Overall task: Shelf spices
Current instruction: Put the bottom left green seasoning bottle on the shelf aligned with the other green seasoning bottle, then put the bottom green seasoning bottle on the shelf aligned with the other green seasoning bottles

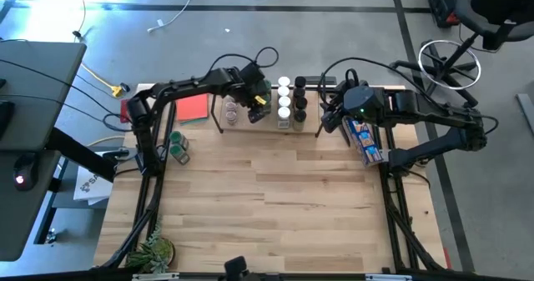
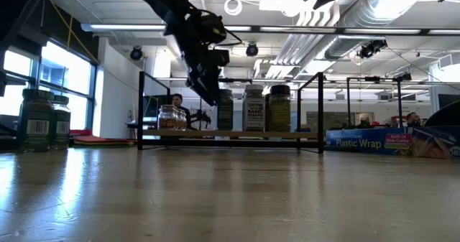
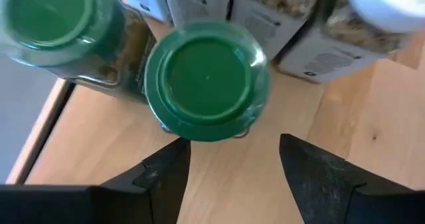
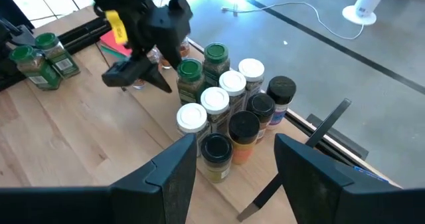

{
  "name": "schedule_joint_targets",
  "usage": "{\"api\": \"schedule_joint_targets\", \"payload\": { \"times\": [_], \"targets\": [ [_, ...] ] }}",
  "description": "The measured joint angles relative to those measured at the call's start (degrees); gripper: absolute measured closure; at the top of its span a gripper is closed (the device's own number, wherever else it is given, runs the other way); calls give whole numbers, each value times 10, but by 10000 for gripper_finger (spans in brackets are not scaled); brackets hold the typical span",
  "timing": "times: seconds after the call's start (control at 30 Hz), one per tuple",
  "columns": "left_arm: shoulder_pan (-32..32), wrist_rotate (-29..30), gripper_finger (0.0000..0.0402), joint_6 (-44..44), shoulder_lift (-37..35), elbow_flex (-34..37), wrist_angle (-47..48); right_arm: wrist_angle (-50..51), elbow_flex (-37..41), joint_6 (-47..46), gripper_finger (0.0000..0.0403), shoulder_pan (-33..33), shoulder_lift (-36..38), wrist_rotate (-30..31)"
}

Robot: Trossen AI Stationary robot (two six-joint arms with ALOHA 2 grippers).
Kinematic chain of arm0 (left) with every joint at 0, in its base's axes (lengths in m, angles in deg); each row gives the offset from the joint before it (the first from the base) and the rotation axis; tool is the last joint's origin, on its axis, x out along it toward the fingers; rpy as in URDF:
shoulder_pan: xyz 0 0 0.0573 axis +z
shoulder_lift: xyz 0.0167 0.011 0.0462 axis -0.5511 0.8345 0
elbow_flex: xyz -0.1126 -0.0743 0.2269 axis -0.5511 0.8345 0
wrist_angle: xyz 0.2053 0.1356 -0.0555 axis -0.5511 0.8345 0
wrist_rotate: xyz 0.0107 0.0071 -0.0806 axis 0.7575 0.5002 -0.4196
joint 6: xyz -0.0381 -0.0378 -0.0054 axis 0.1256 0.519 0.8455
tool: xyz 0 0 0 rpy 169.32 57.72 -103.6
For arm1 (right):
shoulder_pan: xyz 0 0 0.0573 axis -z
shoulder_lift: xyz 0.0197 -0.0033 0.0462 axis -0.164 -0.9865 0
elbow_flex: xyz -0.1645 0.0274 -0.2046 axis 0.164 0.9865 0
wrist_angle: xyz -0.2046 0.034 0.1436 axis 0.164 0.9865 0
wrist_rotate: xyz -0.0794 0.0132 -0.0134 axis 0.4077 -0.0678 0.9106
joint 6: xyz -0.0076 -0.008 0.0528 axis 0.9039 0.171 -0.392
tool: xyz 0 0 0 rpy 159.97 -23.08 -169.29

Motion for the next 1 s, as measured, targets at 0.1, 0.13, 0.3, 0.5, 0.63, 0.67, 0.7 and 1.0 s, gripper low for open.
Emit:
{"api": "schedule_joint_targets", "payload": {
  "times": [0.1, 0.13, 0.3, 0.5, 0.63, 0.67, 0.7, 1.0],
  "targets": [
    [-2, 4, 177, 0, 13, 0, -4, 0, 0, 0, 206, 0, 0, 0],
    [-3, 7, 177, 0, 16, 0, -4, 0, 0, 0, 206, 0, 0, 0],
    [-4, 26, 177, 9, 24, 0, -32, 1, 0, 0, 206, 0, 0, 0],
    [-3, 44, 177, 10, 25, 0, -53, 3, 0, -1, 206, 0, 0, 0],
    [-3, 52, 177, 21, 25, 0, -50, 4, 0, -2, 206, 0, 0, 0],
    [-3, 52, 177, 27, 25, 0, -48, 4, 0, -1, 206, 0, 0, 0],
    [-3, 52, 177, 34, 25, 0, -47, 4, 0, -1, 206, 0, 0, 0],
    [-5, 69, 177, 71, -53, 0, 96, 10, 0, 1, 206, 0, 0, 0]
  ]
}}
